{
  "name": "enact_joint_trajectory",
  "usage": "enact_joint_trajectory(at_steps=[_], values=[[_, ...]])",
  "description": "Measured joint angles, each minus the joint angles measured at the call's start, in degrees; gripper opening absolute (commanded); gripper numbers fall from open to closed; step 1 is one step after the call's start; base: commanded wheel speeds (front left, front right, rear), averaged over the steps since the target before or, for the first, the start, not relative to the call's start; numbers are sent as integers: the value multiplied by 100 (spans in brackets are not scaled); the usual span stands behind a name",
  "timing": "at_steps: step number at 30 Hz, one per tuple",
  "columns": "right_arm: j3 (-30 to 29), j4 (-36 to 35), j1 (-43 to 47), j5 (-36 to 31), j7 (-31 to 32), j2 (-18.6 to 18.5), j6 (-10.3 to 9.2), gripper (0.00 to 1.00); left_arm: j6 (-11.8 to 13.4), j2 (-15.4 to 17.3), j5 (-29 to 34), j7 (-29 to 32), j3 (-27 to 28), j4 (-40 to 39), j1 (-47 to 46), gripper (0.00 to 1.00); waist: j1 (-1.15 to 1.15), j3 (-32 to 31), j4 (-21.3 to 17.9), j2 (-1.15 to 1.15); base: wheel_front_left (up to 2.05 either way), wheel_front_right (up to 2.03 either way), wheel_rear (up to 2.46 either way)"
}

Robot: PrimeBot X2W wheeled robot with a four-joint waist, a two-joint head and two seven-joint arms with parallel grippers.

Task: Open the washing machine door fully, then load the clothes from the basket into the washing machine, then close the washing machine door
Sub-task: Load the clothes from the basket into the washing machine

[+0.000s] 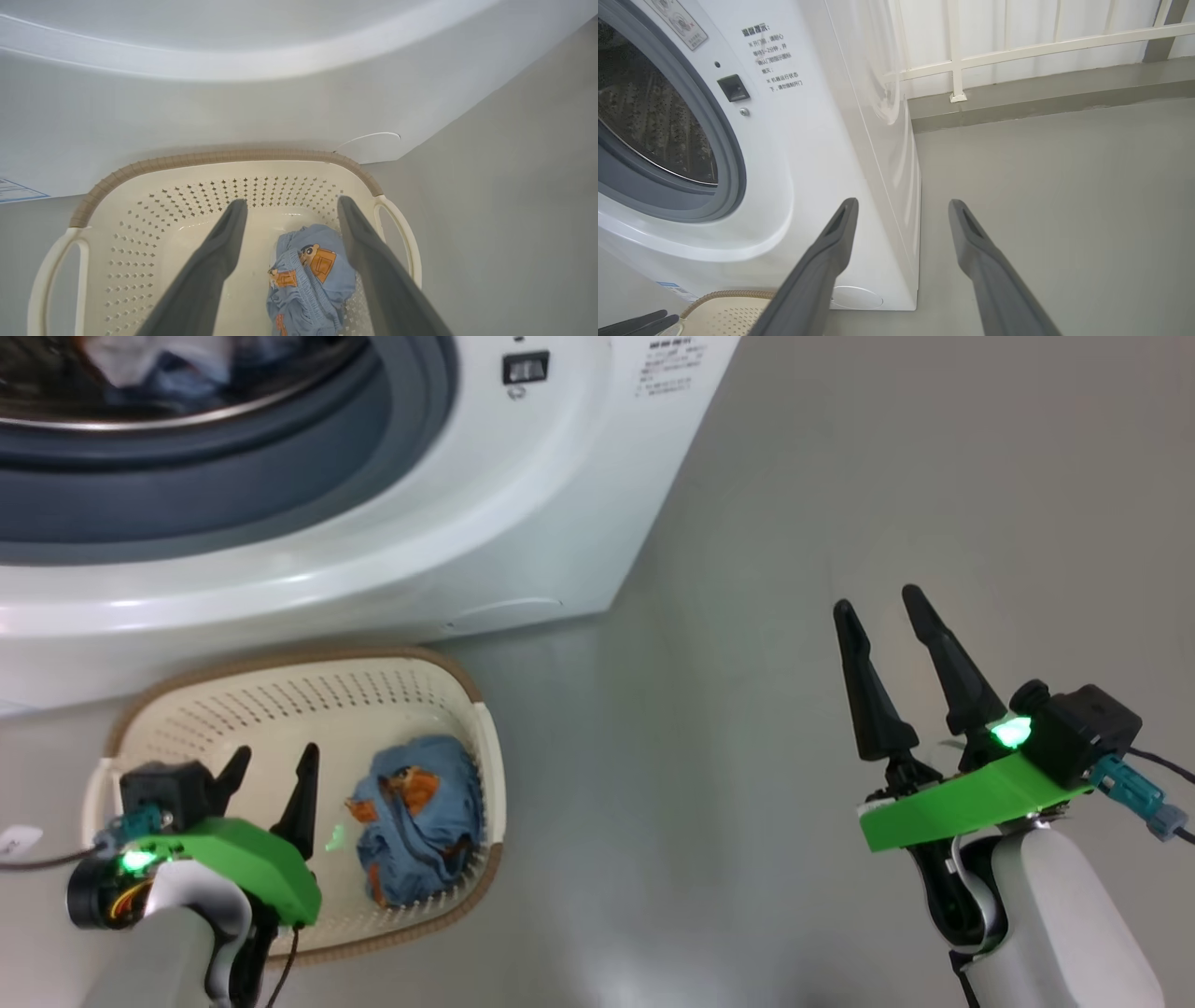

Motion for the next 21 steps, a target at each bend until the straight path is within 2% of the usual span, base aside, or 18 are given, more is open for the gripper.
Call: enact_joint_trajectory(at_steps=[13,21], values=[[97,-151,-448,-1,0,170,0,100,0,326,-964,414,-1157,1161,-1083,100,0,956,-351,0,0,0,0],[202,-210,-681,1,0,205,0,100,0,435,-1602,844,-1647,1530,-1600,100,0,1458,-572,0,0,0,0]])
